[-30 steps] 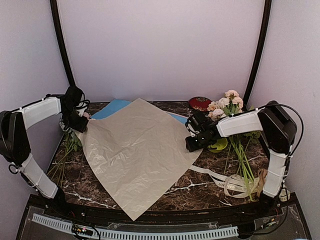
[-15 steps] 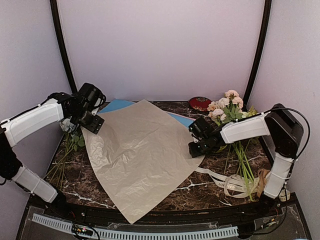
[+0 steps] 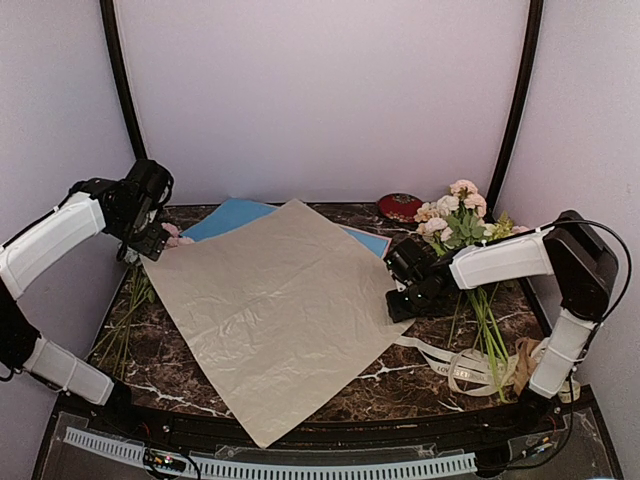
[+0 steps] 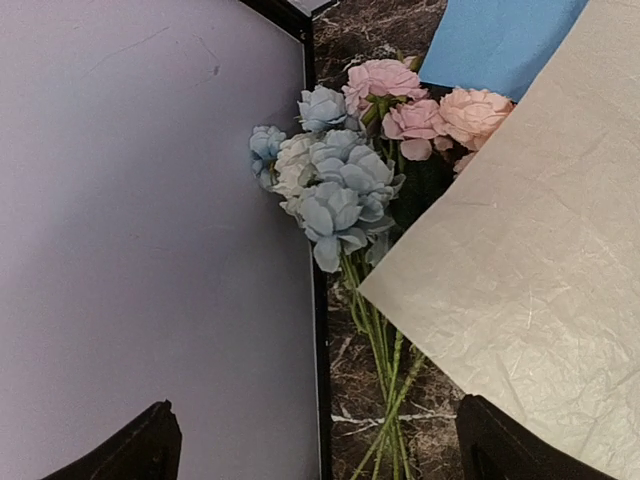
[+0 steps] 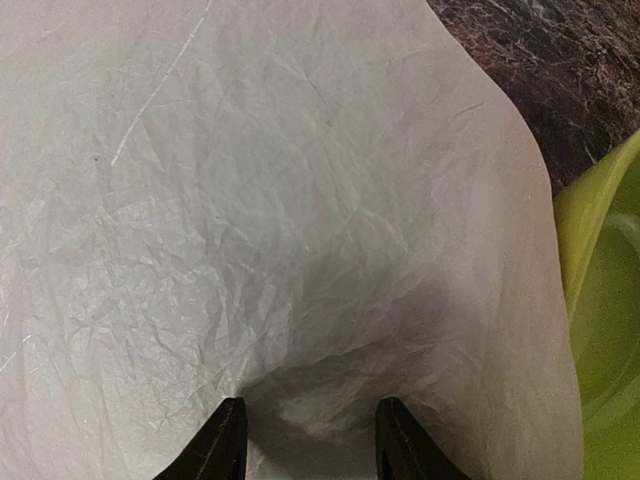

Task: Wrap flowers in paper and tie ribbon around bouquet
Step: Unfold the folded wrapping paper at the center of the board.

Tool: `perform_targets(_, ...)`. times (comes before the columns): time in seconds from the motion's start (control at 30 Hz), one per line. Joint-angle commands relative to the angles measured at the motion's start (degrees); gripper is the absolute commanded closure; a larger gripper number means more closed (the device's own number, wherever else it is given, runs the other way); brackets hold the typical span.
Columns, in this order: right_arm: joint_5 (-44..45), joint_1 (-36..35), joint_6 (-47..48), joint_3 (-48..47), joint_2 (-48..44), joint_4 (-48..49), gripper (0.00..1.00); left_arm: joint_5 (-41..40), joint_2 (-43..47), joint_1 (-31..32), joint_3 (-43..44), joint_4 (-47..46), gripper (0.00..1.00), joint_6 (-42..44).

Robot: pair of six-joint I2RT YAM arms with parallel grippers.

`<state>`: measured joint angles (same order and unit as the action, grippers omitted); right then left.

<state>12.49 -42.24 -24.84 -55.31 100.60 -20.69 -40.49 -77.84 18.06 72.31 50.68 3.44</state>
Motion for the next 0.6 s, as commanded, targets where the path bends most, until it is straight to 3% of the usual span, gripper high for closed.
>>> perform_targets(0.0,-0.3,-0.6,0.0,1.6,0.8,-9.0,0.56,-1.4,1.3,-0.7,2.5,3.0,0.01,1.6)
perform_targets(0.07,-0.9,-0.8,0.2,1.3,0.2,-9.2,0.56,2.5,1.2,-0.5,3.7,3.1,0.05,0.9)
perform_targets(0.17,-2.5,-2.2,1.8,-0.4,-0.8,-9.0,0.56,12.5,1.5,3.0,3.2,-0.1,0.24,-0.6)
perform_targets(0.33,-6.8,-4.0,2.7,-6.5,-1.7,-8.3,0.56,29.2,-1.5,10.3,-4.6,-9.7,0.46,-3.3)
perform_targets(0.43,-7.5,-4.1,2.8,-9.1,-2.2,-8.8,0.56,35.6,-5.1,11.2,-7.9,-14.2,0.50,-4.3)
perform_targets(0.57,-5.0,-2.3,3.2,-11.6,-5.5,-11.1,0.58,38.0,-9.2,11.6,-9.3,-17.9,0.51,-5.3)
